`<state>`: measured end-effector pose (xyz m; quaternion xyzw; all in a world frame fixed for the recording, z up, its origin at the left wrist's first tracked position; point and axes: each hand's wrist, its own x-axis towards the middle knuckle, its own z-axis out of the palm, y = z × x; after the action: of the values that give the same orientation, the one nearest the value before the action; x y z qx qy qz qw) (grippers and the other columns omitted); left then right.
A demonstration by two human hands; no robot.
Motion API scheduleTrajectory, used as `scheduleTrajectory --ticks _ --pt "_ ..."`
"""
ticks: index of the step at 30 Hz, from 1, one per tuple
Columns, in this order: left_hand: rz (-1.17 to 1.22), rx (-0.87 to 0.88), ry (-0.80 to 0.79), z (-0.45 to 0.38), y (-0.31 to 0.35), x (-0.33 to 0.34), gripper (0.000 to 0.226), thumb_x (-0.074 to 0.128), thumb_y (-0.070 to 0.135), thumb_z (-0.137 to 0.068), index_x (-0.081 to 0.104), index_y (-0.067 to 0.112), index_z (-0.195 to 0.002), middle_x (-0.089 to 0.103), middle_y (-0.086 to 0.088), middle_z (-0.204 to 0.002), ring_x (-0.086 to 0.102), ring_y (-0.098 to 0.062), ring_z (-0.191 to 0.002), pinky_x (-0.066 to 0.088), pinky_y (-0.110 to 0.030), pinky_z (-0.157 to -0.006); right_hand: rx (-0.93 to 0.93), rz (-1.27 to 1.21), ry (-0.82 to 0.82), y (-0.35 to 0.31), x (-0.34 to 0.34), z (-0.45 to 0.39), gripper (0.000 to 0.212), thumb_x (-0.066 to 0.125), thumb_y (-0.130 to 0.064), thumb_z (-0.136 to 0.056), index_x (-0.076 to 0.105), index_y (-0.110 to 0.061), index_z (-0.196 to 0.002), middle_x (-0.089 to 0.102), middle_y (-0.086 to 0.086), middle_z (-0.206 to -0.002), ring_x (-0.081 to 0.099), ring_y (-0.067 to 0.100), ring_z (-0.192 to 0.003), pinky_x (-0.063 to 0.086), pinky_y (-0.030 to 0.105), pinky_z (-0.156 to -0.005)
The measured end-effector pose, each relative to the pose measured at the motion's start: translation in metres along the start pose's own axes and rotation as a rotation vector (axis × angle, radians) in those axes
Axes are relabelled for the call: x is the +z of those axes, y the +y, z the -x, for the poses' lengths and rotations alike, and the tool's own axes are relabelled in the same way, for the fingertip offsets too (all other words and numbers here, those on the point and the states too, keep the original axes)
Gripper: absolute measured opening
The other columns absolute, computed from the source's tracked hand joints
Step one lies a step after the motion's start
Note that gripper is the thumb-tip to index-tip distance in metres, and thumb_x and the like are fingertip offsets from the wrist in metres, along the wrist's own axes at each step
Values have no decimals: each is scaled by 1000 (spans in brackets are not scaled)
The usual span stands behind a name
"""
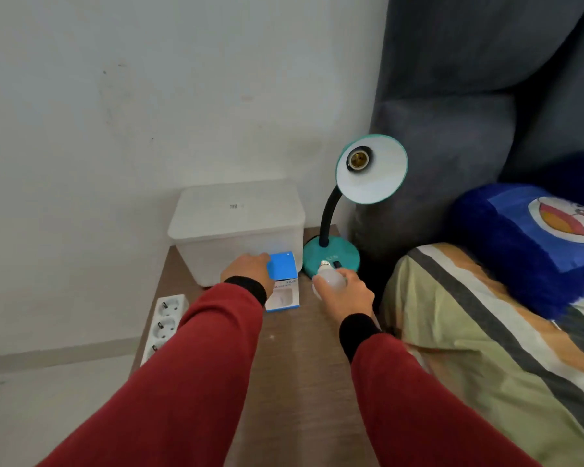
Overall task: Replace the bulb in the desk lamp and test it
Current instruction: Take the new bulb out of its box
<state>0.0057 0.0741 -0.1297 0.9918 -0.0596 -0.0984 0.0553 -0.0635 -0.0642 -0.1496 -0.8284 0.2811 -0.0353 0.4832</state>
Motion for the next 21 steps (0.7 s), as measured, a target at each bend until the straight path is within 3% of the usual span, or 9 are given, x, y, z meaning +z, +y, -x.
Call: scheduleTrajectory --ticks 4,10,21 --pt "78 16 -26 -13 -11 11 56 57 34 -91 37 24 -142 47 -10 -139 47 -27 -127 40 -36 -103 17 36 -51 15 21 -11 50 60 -39 -85 52 -10 -125 60 15 -124 53 31 -117 41 37 -99" --pt "246 26 11 -22 -21 17 59 67 29 -86 42 22 -139 52 -9 -136 48 -25 -126 39 -34 -105 -33 105 -90 32 44 -20 48 63 -36 -84 54 -13 -125 56 11 -127 47 28 -122 38 36 -104" --pt "569 -114 175 -20 -19 40 48 73 17 -81 55 7 -124 63 -12 -119 60 -23 -109 45 -28 -93 -92 47 -83 37 49 -30 62 70 -36 -79 48 -16 -133 53 6 -135 49 21 -123 38 33 -105"
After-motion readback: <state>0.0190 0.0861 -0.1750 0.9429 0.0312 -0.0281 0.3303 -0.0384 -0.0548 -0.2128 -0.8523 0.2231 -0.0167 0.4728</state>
